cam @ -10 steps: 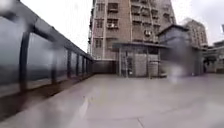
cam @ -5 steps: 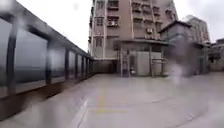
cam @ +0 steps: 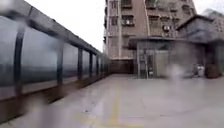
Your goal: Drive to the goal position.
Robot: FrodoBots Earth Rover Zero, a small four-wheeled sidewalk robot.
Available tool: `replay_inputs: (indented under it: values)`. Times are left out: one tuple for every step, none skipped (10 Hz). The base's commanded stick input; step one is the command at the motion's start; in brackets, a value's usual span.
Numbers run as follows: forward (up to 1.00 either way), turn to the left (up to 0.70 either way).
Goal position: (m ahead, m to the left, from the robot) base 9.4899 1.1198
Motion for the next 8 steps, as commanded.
replay_inputs:
  values:
    - [0.7,0.0]
    - [0.7,0.0]
    - [0.7,0.0]
    - [0.7,0.0]
    - [0.7,0.0]
    - [0.7,0.0]
    - [0.7,0.0]
    - [0.7,0.0]
